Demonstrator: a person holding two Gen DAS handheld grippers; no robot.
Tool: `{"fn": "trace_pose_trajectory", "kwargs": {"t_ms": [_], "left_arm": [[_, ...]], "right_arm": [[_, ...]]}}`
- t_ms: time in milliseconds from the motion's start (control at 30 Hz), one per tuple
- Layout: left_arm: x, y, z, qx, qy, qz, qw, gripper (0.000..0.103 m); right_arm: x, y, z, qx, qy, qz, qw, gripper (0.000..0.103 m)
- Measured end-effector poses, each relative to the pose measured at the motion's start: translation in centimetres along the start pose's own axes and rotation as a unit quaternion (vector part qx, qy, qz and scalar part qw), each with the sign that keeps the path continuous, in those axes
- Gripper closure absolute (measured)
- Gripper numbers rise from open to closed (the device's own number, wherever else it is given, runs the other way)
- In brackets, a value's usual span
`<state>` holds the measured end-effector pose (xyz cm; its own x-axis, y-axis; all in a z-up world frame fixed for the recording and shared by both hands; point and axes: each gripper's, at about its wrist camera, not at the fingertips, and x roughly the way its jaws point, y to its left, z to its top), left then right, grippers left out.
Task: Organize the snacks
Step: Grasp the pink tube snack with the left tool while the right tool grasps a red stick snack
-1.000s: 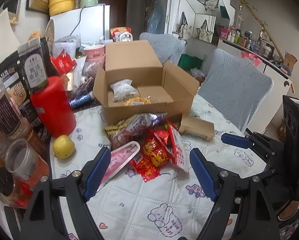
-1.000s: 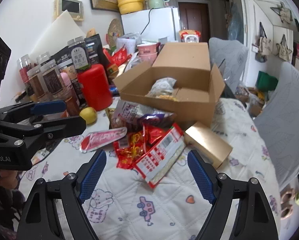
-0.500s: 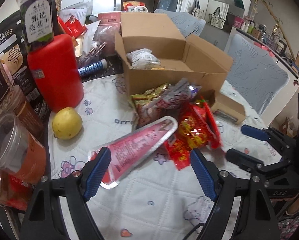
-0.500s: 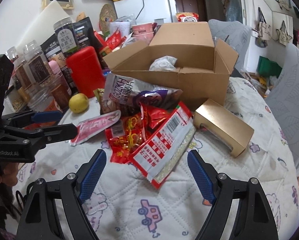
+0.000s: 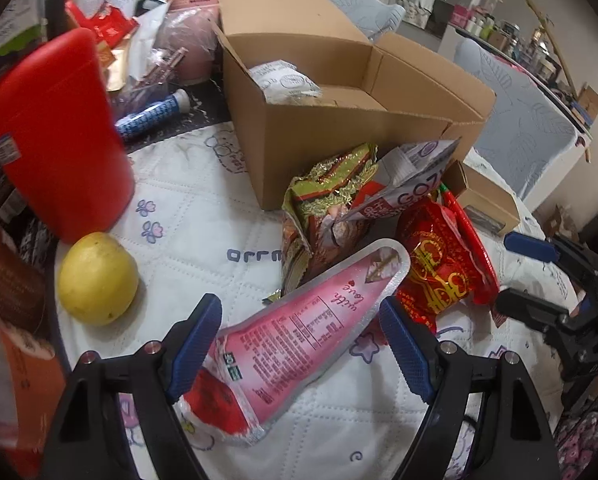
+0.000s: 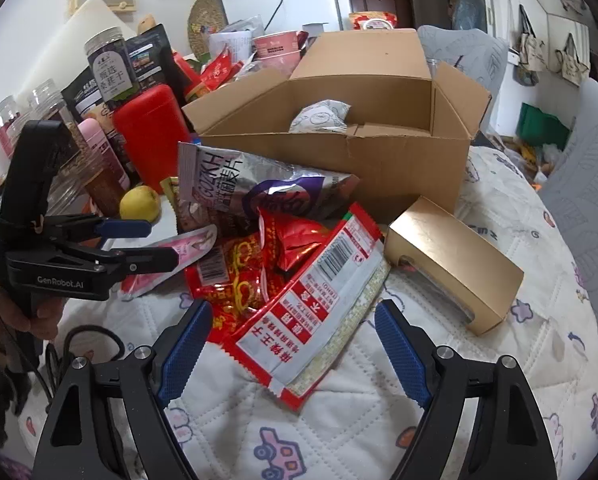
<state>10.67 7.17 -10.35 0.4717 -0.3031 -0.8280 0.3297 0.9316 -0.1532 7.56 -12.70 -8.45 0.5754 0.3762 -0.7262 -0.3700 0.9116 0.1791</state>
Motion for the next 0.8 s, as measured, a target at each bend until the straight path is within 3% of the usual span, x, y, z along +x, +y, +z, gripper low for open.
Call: {"fn": "trace_pose_trajectory", "kwargs": {"t_ms": [200,433,533,567,633,733,800], "left_arm": [[2.3,0.7,-0.3,0.006,0.054,-0.012,0.9984,0.022],[2.2,-0.9,-1.9,0.052,0.067,0.040,0.9956,0.021],[1.8,-1.1,-2.3,0.044,0.062,0.049,0.9959,0.022],[1.7,-0.9,-2.4,0.034,0.059,0.048,0.9965,0.024],[1.1,-0.7,-2.7,0.017,0.050,0.054,0.9971,0.040],[0.5,-0.8,-3.1,0.000,0.048,0.056,0.9973,0.055],[0.2,-1.4,-3.4,0.002,0.043,0.058,0.9974,0.062]], "right_arm": [[0.6,-0.4,0.3,0.011,0.006,-0.001,1.000,0.019],[2.0,-0.8,1.1,0.024,0.024,-0.014,0.999,0.019],[2.8,-1.2,1.2,0.038,0.035,-0.015,0.999,0.019],[3.1,-1.3,1.2,0.042,0.040,-0.017,0.998,0.019],[3.3,-1.6,1.2,0.052,0.042,-0.007,0.998,0.019],[3.5,-2.3,1.2,0.073,0.051,0.010,0.996,0.019],[3.5,-2.8,0.9,0.089,0.058,0.031,0.994,0.026]]}}
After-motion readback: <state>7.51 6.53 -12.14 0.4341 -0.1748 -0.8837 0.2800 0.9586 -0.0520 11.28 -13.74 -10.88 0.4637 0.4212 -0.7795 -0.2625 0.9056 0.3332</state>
